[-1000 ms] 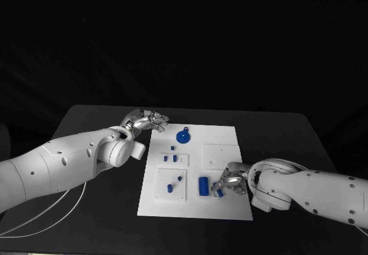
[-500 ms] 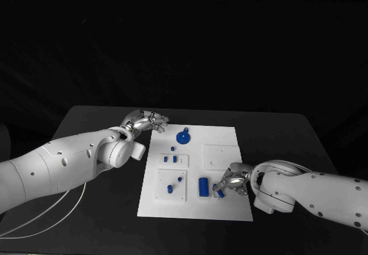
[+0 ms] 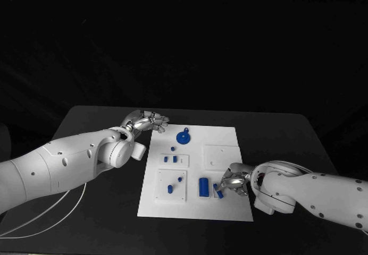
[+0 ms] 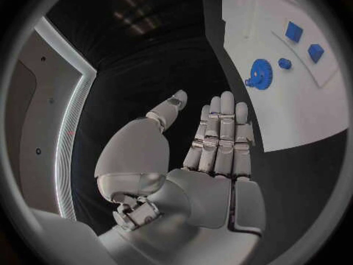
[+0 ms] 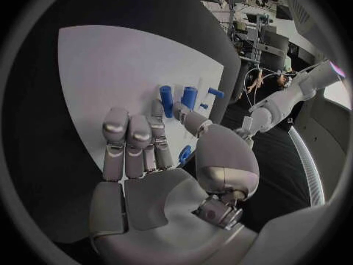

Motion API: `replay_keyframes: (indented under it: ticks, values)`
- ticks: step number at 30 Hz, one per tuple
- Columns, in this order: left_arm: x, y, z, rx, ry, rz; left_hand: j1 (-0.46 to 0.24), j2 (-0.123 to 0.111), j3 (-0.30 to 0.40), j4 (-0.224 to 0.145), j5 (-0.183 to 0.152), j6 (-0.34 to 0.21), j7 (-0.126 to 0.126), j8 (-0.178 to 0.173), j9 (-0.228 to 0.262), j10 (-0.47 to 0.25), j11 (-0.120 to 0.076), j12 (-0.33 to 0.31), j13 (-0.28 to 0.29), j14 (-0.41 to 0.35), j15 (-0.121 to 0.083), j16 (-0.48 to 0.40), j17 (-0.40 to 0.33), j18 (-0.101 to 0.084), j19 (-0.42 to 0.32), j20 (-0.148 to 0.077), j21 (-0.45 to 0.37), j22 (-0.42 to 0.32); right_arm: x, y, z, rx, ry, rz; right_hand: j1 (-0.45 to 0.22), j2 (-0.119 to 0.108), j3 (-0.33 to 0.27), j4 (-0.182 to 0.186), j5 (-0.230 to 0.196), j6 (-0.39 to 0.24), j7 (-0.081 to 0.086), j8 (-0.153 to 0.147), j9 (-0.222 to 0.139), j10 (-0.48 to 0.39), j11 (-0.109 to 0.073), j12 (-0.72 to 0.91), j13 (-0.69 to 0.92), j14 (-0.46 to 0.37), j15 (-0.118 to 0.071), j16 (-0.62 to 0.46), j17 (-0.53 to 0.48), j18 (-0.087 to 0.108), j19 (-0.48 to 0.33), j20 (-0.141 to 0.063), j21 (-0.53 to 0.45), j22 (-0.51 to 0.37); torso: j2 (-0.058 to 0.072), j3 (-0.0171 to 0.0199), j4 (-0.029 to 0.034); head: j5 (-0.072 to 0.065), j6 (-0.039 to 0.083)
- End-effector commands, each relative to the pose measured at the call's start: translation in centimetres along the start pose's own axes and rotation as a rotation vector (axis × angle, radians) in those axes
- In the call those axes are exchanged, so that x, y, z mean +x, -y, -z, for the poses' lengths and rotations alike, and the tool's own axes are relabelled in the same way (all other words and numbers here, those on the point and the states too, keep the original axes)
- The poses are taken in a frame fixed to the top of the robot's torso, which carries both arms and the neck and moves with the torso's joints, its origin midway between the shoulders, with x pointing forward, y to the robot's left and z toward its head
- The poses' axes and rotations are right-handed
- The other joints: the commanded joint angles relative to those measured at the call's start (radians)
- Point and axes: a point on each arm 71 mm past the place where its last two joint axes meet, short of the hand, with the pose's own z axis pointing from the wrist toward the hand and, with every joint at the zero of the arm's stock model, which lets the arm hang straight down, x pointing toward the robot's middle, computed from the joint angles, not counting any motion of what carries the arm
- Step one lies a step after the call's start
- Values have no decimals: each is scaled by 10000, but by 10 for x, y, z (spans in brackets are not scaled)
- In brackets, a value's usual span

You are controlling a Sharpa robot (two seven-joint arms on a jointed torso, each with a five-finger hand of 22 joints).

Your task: Assemble the parts on the task board

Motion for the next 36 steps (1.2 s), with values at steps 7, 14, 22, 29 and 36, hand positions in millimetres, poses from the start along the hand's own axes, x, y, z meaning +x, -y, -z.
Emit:
replay_keyframes:
  ticks: [7, 14, 22, 29, 36]
  values:
    - [2, 1, 0, 72, -103, 75, 5, 80, 8, 56, 4, -45, -9, 31, -10, -72, -25, -16, -17, 84, -2, -69, 21, 26, 65, 5, -47, 13, 2, -3, 1, -345, -123, 136, 22, 367, 296, -198, 26, 173, -5, 81, -3, 219, -18, 31, 146, 64, -50, -41, 20, 601, -24, 29, 13, 51, -2, -7, 7, 3, -4]
    - [1, 1, 0, 64, -97, 73, 4, 80, 7, 58, 4, -45, -10, 33, -12, -71, -25, -15, -17, 85, -2, -72, 26, 26, 66, 5, -49, 16, 5, -4, 1, -478, -429, 102, -202, 466, 435, -204, 25, 198, -4, 80, -22, 294, -17, 36, 224, 83, -49, -58, 23, 601, -17, 77, 27, 66, 2, -13, 8, 12, -15]
    - [2, 1, 0, 23, -137, 84, 19, 81, 13, 51, 9, -37, -17, 42, -12, -69, -27, -13, -18, 84, -2, -81, 37, 27, 67, 4, -56, 23, 5, -6, 1, -595, -401, 41, -407, 346, 358, -199, 25, 208, -5, 82, -30, 311, -18, 24, 249, 95, -49, -64, 27, 601, 3, 89, 36, 69, -1, -7, 7, 17, -26]
    - [1, 1, 0, 30, -129, 82, 21, 80, 13, 51, 10, -36, -18, 44, -13, -70, -27, -12, -18, 83, -1, -86, 42, 26, 67, 5, -59, 26, 4, -5, 1, -620, -318, -22, -462, 305, 341, -204, 25, 202, -5, 78, -34, 303, -18, 9, 248, 97, -51, -68, 29, 601, 7, 87, 35, 69, 1, -9, 1, 13, -26]
    - [1, 1, 0, 38, -120, 80, 26, 81, 15, 49, 11, -36, -19, 46, -15, -70, -27, -12, -19, 84, -1, -90, 48, 26, 67, 4, -62, 30, 4, -3, 2, -651, -529, 680, -476, 62, 283, -374, 38, 189, -3, 71, -46, 294, -15, -20, 263, 108, -54, -74, 38, 601, 29, 64, 43, 72, 2, -9, 8, 2, -15]
